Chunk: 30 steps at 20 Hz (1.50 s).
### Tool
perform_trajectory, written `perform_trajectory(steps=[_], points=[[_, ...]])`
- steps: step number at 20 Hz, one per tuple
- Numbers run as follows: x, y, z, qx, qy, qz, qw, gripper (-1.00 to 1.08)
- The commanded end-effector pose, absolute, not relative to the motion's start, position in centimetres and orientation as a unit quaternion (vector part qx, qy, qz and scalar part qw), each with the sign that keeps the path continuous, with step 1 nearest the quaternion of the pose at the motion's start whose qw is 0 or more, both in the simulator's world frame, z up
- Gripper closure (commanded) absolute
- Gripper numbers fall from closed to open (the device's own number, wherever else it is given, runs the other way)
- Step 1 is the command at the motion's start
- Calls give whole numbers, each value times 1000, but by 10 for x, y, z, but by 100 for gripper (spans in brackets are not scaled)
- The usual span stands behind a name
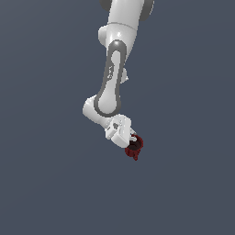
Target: Pick up the object and move it to a goal position.
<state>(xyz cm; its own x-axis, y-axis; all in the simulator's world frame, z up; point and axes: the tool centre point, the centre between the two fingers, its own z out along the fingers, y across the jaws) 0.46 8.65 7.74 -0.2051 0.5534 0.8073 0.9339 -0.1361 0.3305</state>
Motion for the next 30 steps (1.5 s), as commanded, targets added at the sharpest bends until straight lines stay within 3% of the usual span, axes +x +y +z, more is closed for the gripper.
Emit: perform_trajectory(steps=[1,13,30], points=[[4,87,76,-596,-624,-461,206,108],[2,92,83,-596,-624,-461,206,108],[-23,146,145,-596,-624,-461,207,108]])
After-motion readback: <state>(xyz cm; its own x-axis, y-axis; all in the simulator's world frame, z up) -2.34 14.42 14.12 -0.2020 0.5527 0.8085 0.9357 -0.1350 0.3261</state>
